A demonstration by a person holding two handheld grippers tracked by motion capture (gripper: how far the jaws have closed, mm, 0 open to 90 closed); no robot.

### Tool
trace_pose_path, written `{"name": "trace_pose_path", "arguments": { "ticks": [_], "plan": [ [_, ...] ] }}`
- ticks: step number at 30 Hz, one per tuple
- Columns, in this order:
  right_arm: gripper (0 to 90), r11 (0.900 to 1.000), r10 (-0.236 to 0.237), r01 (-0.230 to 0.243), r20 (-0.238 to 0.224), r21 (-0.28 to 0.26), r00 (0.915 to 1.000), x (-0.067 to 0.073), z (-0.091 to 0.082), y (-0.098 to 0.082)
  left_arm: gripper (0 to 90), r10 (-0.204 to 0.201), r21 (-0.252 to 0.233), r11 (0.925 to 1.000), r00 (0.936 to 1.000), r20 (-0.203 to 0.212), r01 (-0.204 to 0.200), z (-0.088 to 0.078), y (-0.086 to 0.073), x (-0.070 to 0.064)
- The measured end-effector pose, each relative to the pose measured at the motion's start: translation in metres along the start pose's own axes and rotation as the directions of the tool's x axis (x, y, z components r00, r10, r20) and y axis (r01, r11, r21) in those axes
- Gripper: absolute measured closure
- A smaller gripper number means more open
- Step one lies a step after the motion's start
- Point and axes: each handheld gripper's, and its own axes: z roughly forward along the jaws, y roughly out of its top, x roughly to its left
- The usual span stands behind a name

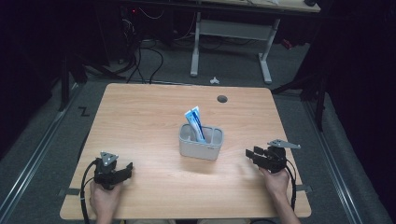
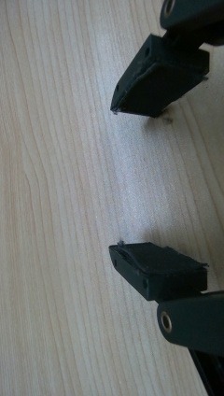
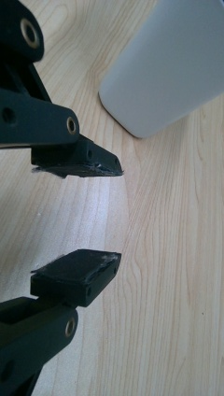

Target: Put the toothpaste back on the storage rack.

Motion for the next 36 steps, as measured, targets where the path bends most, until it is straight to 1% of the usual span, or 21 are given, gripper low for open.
{"name": "trace_pose_path", "arguments": {
  "ticks": [2,5,13,17,22,24,25,36],
  "plan": [
    [52.1,1.000,-0.006,0.006,0.010,0.014,0.9999,0.000,0.003,-0.001,26.6,0.001,0.000,1.0000,1.0000,0.000,-0.001,0.000,0.000,0.000],
    [52.0,1.000,-0.013,0.013,0.018,0.022,0.9997,0.001,0.007,-0.002,26.6,0.000,0.000,1.0000,1.0000,0.000,0.000,0.000,0.000,0.000],
    [51.1,0.999,-0.027,0.026,0.038,0.033,0.9989,0.001,0.013,-0.003,26.6,0.000,0.000,1.0000,1.0000,0.000,0.000,0.000,0.000,0.000],
    [49.8,0.998,-0.044,0.042,0.061,0.043,0.9971,0.001,0.017,-0.004,26.6,0.001,0.000,1.0000,1.0000,0.000,-0.001,0.000,0.000,0.000],
    [49.6,0.998,-0.055,0.051,0.071,0.045,0.9960,0.001,0.020,-0.005,26.6,0.000,0.000,1.0000,1.0000,0.000,0.000,0.000,0.000,0.000],
    [49.5,0.998,-0.051,0.047,0.078,0.048,0.9957,0.002,0.022,-0.005,26.6,0.000,0.000,1.0000,1.0000,0.000,0.000,0.000,0.000,0.000],
    [49.3,0.997,-0.059,0.054,0.085,0.055,0.9947,0.002,0.023,-0.006,26.6,0.000,0.000,1.0000,1.0000,0.000,0.000,0.000,0.000,0.000],
    [48.3,0.995,-0.075,0.068,0.102,0.072,0.9919,0.004,0.030,-0.008,26.6,0.000,0.000,1.0000,1.0000,0.000,0.000,0.000,0.000,0.000]
  ]
}}
